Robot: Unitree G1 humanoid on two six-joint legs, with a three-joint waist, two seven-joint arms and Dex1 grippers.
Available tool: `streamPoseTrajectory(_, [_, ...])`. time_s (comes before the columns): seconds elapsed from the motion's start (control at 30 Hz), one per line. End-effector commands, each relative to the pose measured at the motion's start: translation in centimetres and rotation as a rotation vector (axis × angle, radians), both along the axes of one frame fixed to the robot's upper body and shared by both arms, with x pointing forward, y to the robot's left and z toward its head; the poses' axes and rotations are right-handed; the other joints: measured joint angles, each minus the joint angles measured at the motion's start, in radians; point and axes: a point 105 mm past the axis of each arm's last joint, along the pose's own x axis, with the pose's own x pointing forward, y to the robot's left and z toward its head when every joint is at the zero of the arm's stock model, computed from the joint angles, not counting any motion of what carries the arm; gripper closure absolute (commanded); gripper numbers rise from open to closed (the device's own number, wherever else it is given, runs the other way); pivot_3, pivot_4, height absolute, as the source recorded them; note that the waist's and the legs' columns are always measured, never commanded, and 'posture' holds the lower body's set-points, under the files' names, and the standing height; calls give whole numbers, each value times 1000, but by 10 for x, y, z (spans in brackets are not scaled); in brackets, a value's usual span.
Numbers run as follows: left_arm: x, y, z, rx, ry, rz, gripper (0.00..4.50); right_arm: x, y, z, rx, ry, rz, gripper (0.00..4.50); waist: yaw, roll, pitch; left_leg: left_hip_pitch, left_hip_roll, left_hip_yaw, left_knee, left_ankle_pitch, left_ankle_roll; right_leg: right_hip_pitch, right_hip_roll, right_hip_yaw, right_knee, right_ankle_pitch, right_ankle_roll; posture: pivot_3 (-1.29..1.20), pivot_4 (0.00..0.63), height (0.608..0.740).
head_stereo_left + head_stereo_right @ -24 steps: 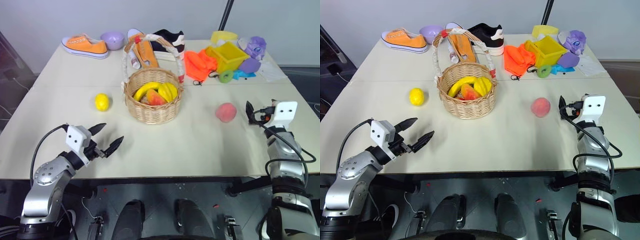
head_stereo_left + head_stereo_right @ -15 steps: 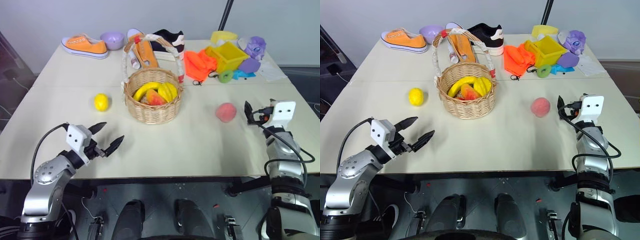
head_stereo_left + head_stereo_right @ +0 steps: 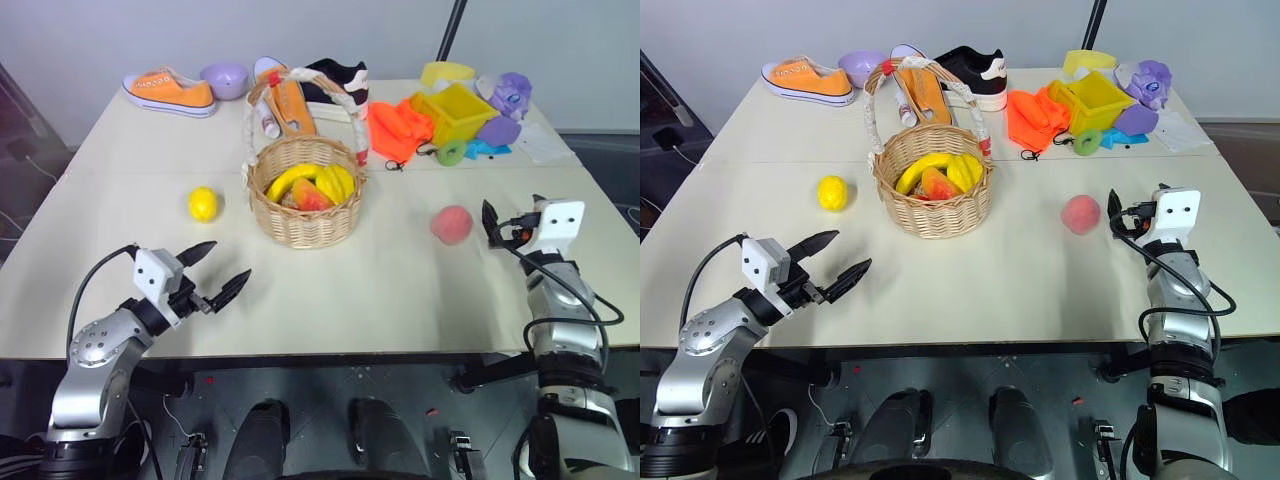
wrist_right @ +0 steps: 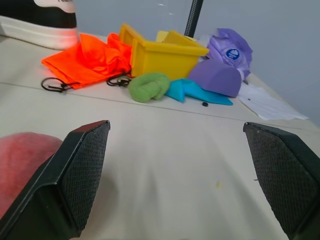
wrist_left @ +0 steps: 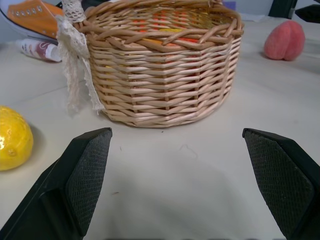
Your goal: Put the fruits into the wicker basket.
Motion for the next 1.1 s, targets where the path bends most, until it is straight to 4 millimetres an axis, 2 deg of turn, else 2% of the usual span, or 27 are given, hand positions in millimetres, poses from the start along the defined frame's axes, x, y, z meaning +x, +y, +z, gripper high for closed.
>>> streamPoseTrajectory(0.03, [0, 0, 14, 5, -70, 1, 0, 1, 5, 31, -23, -101, 21, 48, 0, 0, 0, 0, 0, 0, 0, 0, 0, 0, 0, 0, 0, 0, 0, 0, 150, 740])
streamPoseTrajectory(0.13, [-2, 2, 16, -1, -68, 0, 0, 0, 10, 40, -20, -125, 42, 48, -1, 0, 0, 0, 0, 0, 0, 0, 0, 0, 0, 0, 0, 0, 0, 0, 150, 740])
streamPoseTrajectory(0.27, [0, 4, 21, 13, -81, -15, 0, -8, 30, 50, -22, -152, 128, 48, -1, 0, 0, 0, 0, 0, 0, 0, 0, 0, 0, 0, 0, 0, 0, 0, 150, 740])
streamPoseTrajectory(0.4, [2, -2, 26, 20, -99, -47, 0, -34, 49, 64, -30, -187, 201, 48, 7, 0, 0, 0, 0, 0, 0, 0, 0, 0, 0, 0, 0, 0, 0, 0, 150, 740])
streamPoseTrajectory(0.43, [2, -6, 28, 12, -97, -62, 0, -43, 55, 63, -33, -157, 224, 48, 8, 0, 0, -1, 0, -1, 0, 0, 0, 0, 0, 0, 0, 0, 0, 0, 150, 740])
streamPoseTrajectory(0.53, [-2, -16, 26, -2, -61, -129, 0, -60, 69, 42, -57, -5, 263, 48, 5, 0, 0, -1, 0, -1, 0, 0, 0, 0, -1, 0, 0, 0, 0, 0, 150, 740])
streamPoseTrajectory(0.7, [-12, -29, 19, -36, 32, -263, 0, -71, 79, 27, -45, 99, 267, 48, -2, 0, 0, 0, 1, 1, 0, 0, 0, 0, -1, 0, 0, 0, 0, 0, 150, 740])
streamPoseTrajectory(0.97, [-15, -33, 18, -32, 41, -311, 0, -64, 78, 27, -16, 136, 220, 48, 3, 0, 0, -1, 1, 1, 0, 0, 0, -1, -1, 0, -1, 0, -1, 0, 150, 740])
streamPoseTrajectory(1.1, [-14, -34, 20, -38, 27, -301, 0, -43, 77, 30, -21, 195, 184, 48, 0, 0, 0, -1, 1, 1, 0, 0, 0, -2, -1, 0, -1, 0, -1, 0, 150, 740])
